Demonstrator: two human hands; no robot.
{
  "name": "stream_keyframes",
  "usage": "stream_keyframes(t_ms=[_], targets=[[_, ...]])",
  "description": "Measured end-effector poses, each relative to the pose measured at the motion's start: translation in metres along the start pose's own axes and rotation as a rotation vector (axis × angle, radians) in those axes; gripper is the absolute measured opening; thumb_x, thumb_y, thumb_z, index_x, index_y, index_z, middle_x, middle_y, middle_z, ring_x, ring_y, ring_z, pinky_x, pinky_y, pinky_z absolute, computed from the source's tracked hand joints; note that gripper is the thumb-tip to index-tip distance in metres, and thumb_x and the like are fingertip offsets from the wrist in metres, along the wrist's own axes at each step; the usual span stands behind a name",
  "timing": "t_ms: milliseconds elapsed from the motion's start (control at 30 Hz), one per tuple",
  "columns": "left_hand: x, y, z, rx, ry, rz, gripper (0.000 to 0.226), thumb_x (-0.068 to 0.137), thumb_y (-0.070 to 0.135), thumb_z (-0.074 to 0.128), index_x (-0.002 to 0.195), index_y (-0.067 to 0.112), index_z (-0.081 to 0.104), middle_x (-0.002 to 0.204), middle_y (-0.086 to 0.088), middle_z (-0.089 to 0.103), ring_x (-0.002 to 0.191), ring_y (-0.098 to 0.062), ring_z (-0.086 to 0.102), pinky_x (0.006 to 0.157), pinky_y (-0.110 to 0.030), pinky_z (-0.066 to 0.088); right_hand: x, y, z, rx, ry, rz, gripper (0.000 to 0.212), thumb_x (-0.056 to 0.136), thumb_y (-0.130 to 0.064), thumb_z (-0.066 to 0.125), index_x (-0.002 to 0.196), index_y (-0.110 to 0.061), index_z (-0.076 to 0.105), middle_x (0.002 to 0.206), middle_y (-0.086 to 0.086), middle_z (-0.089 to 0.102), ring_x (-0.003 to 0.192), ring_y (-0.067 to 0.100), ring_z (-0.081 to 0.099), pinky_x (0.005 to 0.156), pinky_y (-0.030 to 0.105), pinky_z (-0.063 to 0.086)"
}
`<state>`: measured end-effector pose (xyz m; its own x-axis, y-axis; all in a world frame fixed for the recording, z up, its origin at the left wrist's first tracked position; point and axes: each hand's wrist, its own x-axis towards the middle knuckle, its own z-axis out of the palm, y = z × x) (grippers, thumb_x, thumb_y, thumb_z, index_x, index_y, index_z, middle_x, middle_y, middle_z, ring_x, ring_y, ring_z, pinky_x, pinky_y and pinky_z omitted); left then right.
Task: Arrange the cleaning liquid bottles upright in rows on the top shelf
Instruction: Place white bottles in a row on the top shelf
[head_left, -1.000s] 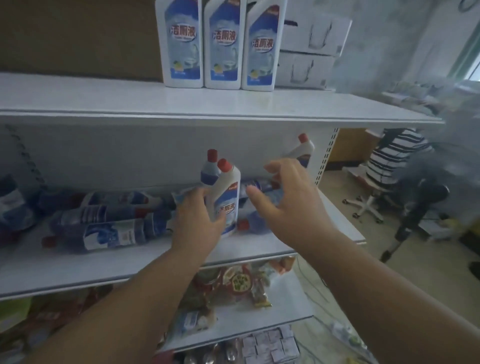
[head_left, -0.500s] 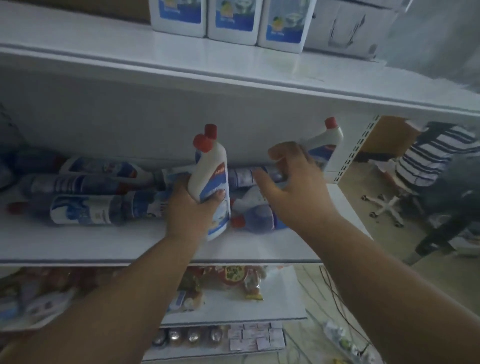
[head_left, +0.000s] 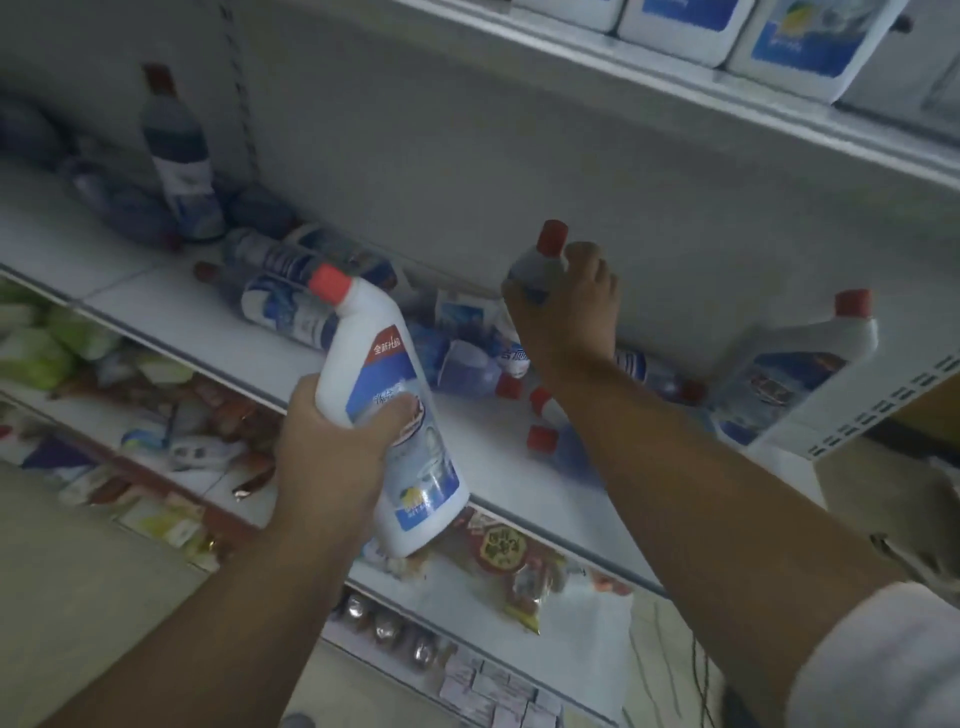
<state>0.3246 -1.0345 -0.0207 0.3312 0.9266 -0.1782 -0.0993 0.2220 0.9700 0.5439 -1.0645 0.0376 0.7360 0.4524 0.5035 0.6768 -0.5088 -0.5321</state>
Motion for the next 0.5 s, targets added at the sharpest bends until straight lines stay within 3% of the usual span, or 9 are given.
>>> stream_keyframes(t_ms=[167,267,500], targets=[[0.007,-0.008,-0.006,0.013,-0.023,-0.047,0.046,0.057,0.037,0.087,0.096,0.031,0.064,0.091,-0.001,0.074,0.081,-0.026,0.074,0.072,-0.052,0.061,0.014,0.002,0.030,0.148,0.007,0.126,0.069,0.073,-0.038,0.084,0.124,-0.011,0.046,0.120,0.006,0.054,0.105,0.028,0.056,0.088,0.037,0.049],[0.013,-0.014,-0.010,0.008,-0.027,-0.085,0.040,0.064,0.028,0.089,0.095,0.030,0.064,0.088,-0.002,0.074,0.080,-0.027,0.074,0.073,-0.053,0.061,0.020,-0.001,0.037,0.200,-0.007,0.148,0.064,0.074,-0.033,0.084,0.121,-0.013,0.046,0.112,0.002,0.053,0.092,0.020,0.052,0.074,0.026,0.038],[0.036,-0.017,-0.028,0.013,-0.086,-0.129,0.035,0.071,0.022,0.087,0.098,0.027,0.065,0.088,-0.002,0.075,0.079,-0.025,0.075,0.074,-0.052,0.061,-0.008,-0.011,0.041,0.197,0.105,-0.109,0.055,0.077,-0.018,0.081,0.122,-0.006,0.053,0.116,0.011,0.058,0.086,0.017,0.050,0.071,0.017,0.033]])
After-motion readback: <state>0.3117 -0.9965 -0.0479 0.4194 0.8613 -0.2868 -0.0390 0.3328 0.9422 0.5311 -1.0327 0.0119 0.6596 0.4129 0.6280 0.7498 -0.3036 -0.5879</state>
